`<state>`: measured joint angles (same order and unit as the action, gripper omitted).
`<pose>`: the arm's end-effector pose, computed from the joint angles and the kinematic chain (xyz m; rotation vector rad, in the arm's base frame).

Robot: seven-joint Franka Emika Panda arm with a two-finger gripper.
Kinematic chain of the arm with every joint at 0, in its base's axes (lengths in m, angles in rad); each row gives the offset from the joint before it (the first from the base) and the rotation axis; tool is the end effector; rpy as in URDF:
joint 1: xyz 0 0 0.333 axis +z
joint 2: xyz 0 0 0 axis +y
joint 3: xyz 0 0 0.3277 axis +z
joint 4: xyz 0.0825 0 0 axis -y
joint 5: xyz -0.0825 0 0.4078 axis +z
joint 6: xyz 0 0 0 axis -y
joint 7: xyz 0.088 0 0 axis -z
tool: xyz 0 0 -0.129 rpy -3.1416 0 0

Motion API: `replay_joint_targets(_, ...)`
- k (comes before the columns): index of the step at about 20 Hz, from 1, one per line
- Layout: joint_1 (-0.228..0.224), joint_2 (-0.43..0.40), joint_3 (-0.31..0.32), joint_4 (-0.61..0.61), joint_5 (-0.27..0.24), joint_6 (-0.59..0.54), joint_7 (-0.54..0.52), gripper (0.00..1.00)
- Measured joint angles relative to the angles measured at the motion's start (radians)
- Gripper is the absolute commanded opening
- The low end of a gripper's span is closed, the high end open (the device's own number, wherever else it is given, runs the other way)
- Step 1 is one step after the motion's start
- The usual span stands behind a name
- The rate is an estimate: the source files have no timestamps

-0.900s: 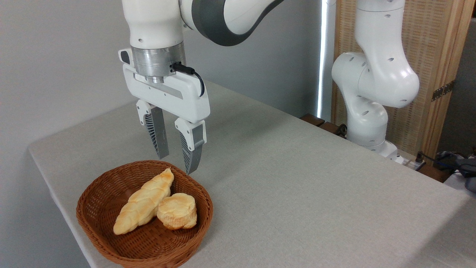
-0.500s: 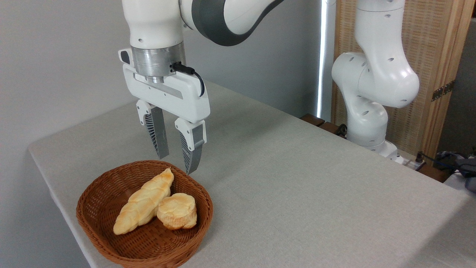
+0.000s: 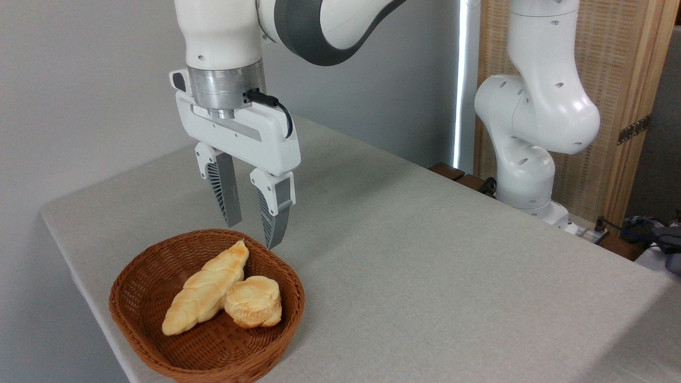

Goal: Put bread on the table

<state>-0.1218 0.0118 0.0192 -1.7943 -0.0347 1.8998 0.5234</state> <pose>0.5984 -0.0649 0.5247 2.9778 -0.9479 0.1541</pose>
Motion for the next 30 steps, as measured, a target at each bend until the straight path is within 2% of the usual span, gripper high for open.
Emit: replay_joint_targets(30,0.003,-0.001,0.003,0.000,0.000,0.000,0.022,1.00)
